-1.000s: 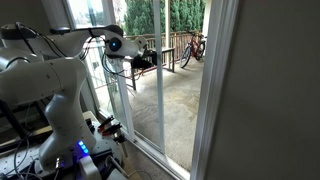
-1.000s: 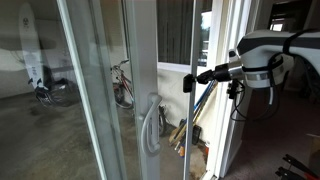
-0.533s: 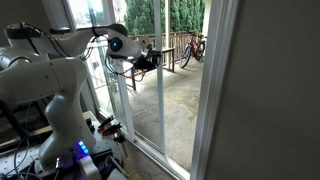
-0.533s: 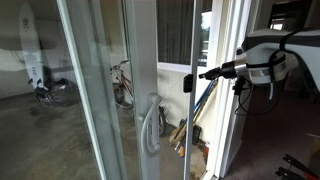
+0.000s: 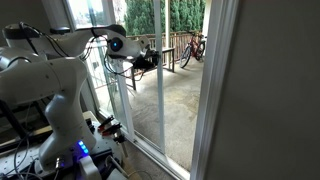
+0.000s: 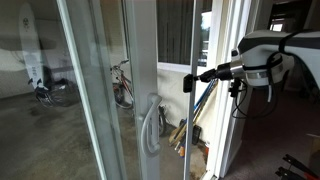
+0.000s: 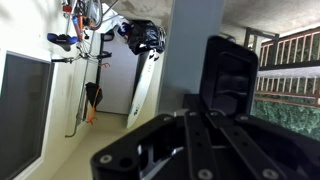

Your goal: Slide the glass door to the right.

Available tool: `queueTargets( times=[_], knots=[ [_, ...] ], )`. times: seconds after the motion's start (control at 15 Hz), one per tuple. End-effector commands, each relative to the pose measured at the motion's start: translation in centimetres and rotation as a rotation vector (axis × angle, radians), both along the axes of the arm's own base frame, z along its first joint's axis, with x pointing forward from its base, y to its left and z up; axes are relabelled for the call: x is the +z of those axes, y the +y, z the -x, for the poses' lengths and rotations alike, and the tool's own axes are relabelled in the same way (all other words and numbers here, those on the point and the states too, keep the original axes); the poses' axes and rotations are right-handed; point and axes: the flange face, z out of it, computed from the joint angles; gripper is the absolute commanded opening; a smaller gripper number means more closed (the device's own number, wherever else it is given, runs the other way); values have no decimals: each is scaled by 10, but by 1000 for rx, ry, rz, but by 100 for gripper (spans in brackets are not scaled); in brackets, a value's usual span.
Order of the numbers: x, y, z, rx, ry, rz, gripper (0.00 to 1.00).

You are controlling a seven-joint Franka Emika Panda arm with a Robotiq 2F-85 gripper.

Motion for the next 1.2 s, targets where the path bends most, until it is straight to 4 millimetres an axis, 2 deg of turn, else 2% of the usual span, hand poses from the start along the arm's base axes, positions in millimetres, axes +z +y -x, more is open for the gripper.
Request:
queueTargets(
  times=[0.0,0.47,0.8,1.13],
  knots=[
    [2,26,-3,57,2,-9,0],
    [0,36,-6,77,6,-7,0],
    [-3,59,-11,122,13,-5,0],
    [2,49,-15,100,-1,4,0]
  ],
)
